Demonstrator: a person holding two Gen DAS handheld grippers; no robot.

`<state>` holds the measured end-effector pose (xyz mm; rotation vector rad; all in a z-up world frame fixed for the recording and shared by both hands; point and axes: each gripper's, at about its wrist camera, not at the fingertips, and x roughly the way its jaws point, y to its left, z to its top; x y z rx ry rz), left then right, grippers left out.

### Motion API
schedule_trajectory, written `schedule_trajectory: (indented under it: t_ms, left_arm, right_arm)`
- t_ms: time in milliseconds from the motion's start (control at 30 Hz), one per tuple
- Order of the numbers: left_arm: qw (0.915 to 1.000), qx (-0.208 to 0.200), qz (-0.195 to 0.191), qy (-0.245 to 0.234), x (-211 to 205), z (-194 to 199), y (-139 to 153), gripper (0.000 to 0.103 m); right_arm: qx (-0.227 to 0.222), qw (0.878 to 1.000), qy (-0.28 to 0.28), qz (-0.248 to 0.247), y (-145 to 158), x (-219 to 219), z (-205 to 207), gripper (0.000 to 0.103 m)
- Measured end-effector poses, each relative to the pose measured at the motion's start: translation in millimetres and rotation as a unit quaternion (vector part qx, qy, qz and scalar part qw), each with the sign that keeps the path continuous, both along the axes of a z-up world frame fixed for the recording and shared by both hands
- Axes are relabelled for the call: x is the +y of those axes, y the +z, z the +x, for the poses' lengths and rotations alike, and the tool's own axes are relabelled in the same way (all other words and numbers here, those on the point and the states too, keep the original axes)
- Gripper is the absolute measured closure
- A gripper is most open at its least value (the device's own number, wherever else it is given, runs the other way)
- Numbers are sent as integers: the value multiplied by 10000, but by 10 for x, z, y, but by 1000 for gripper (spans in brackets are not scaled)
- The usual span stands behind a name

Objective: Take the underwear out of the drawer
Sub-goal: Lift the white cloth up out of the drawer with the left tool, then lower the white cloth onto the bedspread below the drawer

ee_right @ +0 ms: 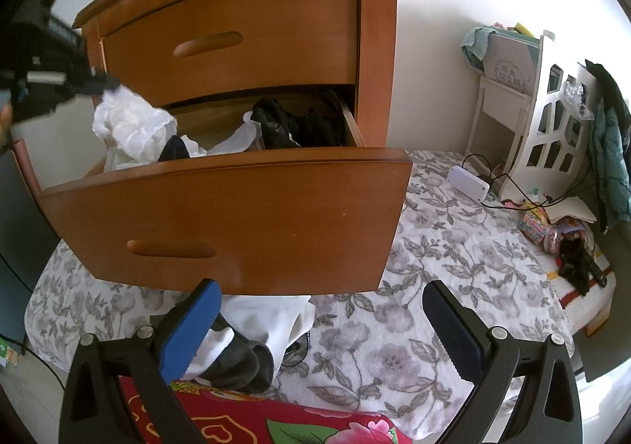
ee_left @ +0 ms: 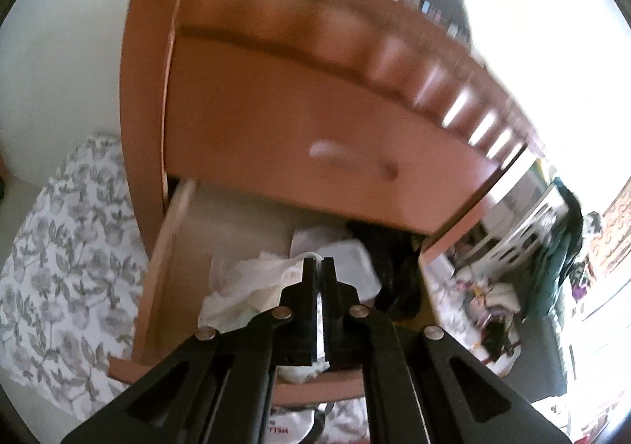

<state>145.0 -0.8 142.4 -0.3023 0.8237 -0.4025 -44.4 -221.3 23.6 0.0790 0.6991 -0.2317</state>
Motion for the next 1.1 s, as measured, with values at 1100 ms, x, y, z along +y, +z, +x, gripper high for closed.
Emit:
schedule_trajectory:
  t_ms: [1100]
  left_arm:
    - [9573,-2826,-582,-201,366,-1441,2137,102]
  right_arm:
    - [67,9998,-38,-196,-4,39,12,0]
